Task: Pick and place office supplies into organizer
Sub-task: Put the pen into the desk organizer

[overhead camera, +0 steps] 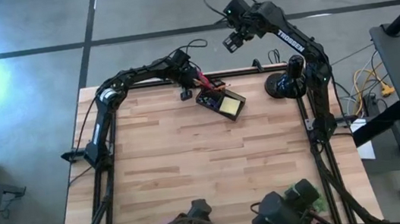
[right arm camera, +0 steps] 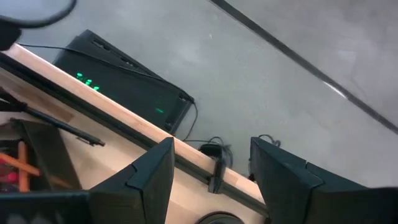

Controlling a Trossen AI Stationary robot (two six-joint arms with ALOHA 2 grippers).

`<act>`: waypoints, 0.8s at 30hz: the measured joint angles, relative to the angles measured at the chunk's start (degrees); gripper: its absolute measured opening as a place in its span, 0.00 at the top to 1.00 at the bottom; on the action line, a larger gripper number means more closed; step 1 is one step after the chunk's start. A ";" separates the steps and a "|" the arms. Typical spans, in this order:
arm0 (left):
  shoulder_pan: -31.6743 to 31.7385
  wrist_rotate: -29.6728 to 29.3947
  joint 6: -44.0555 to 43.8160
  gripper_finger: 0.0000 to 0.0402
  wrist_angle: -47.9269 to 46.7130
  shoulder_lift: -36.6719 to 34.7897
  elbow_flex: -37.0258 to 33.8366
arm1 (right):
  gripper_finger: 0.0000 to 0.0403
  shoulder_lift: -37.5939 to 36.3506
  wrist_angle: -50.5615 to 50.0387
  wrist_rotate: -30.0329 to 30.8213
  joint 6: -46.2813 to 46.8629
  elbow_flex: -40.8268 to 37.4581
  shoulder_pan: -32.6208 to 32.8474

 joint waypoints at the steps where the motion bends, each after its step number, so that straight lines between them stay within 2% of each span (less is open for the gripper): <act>1: 0.00 -0.35 0.06 1.00 -0.04 0.00 0.00 | 0.50 0.00 0.19 -0.98 0.34 0.00 -0.02; 4: 0.00 -0.80 0.15 1.00 -0.72 0.00 -0.02 | 0.51 0.00 1.69 -10.31 3.32 -0.31 -1.18; 8: 0.02 -1.09 0.30 1.00 -0.90 0.00 -0.08 | 0.55 0.17 5.90 -26.56 12.52 -3.12 -4.90; 10: 0.02 -1.46 0.36 1.00 -0.96 0.00 -0.09 | 0.58 0.17 8.07 -32.37 16.32 -5.40 -6.98; 13: -0.04 -2.12 0.93 1.00 -1.29 -0.02 -0.09 | 0.63 0.16 8.76 -33.90 18.17 -9.30 -9.05; 17: -0.04 -2.26 1.32 1.00 -1.36 -0.02 -0.09 | 0.66 0.22 9.83 -36.77 15.38 -16.56 -9.90; 20: -0.04 -2.28 1.32 1.00 -1.39 -0.02 -0.13 | 0.65 0.22 15.18 -39.71 16.28 -22.35 -9.48; 24: -0.04 -2.33 1.32 1.00 -1.43 -0.02 -0.13 | 0.62 0.22 26.04 -43.65 24.59 -29.65 -9.20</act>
